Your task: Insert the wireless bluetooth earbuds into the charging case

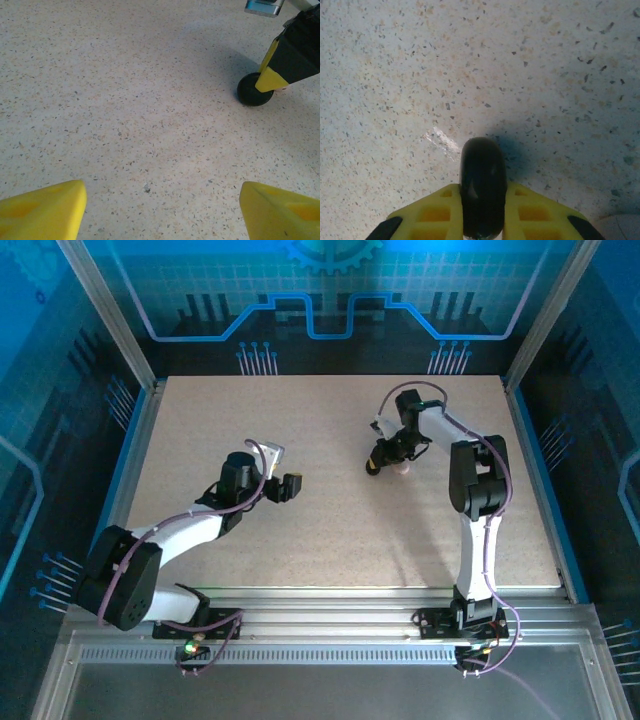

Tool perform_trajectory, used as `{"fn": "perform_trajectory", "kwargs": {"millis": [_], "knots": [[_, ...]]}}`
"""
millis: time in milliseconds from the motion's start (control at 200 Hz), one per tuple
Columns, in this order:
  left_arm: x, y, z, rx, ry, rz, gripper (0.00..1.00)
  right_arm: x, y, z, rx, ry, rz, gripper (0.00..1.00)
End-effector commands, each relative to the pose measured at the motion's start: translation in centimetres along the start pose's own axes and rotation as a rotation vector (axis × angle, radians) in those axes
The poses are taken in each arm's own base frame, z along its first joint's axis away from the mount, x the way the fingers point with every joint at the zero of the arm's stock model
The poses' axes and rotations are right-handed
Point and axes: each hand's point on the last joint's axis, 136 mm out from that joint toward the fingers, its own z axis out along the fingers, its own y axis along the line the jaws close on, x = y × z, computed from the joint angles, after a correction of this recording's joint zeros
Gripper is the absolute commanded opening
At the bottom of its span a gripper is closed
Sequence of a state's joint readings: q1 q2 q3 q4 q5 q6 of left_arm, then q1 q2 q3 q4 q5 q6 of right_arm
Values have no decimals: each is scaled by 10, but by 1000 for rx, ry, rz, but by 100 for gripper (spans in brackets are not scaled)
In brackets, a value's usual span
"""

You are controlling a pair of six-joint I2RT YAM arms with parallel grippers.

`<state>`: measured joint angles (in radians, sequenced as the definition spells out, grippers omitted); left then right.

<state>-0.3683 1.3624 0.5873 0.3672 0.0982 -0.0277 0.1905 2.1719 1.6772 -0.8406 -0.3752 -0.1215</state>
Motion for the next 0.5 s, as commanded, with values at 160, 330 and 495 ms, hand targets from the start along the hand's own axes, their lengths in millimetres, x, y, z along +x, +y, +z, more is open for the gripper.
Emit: {"fn": "perform_trajectory", "kwargs": {"millis": [160,330,495], "knots": [[-12,5,2,-14,-16,-2,81,4,-13,-2,37,25,55,44],[-14,6,-1,-20,-20,4,81,1,-19,-6,70,7,56,49],[-20,9,-5,-40,-31,15,81,-8,-17,-14,85,-39,44,51]]}}
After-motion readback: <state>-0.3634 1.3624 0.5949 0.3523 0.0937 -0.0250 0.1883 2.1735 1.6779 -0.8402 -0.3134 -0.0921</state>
